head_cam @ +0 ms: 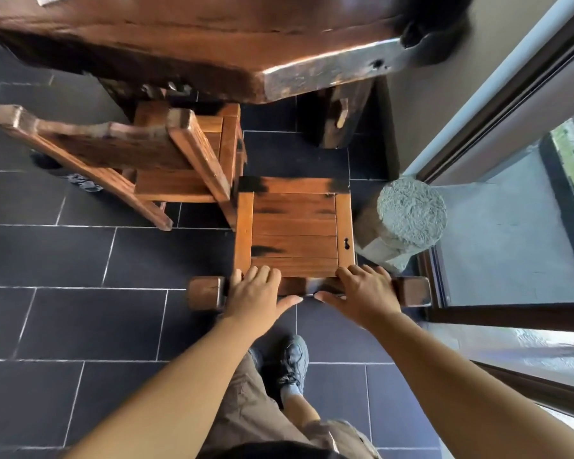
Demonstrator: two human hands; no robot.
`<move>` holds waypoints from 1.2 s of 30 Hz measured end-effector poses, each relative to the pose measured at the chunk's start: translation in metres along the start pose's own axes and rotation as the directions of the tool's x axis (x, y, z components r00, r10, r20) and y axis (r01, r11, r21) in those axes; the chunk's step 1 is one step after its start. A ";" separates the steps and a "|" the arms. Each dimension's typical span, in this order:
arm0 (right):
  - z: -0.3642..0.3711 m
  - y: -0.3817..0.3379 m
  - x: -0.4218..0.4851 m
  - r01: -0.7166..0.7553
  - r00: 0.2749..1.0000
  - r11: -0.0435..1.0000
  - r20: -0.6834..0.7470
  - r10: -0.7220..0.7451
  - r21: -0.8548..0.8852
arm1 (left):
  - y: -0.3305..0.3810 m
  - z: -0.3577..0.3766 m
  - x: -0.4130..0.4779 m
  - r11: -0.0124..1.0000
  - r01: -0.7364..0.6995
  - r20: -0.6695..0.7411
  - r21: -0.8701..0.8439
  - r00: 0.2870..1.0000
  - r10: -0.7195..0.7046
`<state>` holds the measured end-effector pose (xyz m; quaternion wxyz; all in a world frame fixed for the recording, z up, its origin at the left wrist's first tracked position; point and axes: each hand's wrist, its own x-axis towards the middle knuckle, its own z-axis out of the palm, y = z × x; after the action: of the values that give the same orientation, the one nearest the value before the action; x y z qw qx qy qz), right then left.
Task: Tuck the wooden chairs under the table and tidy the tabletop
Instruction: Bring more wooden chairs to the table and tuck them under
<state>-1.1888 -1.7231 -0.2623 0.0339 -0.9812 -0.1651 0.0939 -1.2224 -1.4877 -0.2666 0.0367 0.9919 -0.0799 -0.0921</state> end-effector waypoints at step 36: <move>-0.010 0.032 0.123 0.112 0.966 0.994 -0.234 -0.111 -0.007 | -0.031 -0.017 0.109 0.999 0.020 -0.092 0.034 0.996 -0.017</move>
<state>-1.0623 -1.7128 -0.2771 0.0614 -0.9745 -0.2147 -0.0239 -1.1083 -1.4741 -0.2719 0.0223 0.9962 -0.0706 -0.0455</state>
